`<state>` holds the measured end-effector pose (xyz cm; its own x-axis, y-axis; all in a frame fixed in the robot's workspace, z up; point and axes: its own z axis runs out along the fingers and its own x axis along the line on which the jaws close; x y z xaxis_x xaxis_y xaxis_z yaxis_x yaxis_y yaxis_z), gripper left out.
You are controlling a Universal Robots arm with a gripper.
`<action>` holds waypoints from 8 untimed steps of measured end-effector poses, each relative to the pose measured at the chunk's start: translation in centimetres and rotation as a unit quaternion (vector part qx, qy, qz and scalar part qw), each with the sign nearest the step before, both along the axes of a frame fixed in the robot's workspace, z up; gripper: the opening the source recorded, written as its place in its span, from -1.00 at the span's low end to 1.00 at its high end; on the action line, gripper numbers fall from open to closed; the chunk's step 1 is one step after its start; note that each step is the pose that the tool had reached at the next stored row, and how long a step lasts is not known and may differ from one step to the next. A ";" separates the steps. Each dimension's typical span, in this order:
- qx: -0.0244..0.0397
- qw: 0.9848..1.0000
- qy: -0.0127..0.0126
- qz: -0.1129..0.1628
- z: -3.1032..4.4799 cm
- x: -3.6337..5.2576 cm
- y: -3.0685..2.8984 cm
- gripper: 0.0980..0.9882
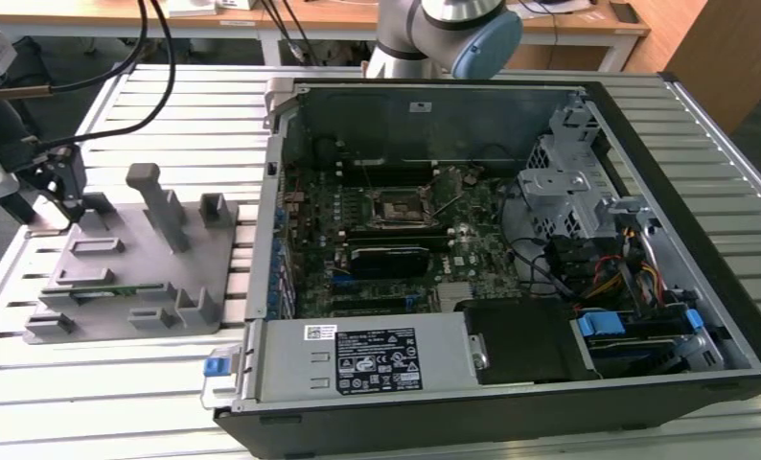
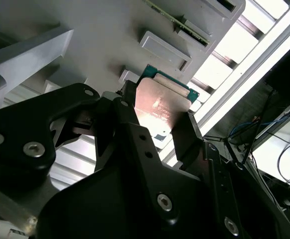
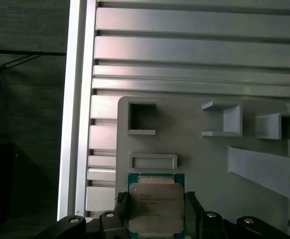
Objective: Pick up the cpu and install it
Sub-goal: 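Pick up the cpu and move it towards the insertion slot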
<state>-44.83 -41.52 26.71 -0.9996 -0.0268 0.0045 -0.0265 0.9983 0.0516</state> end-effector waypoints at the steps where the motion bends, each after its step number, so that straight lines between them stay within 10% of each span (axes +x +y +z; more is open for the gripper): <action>1: 0.000 1.000 0.000 0.000 0.04 0.00 0.00 -0.01; 8: 0.000 1.000 0.000 0.000 0.31 0.00 0.00 -0.01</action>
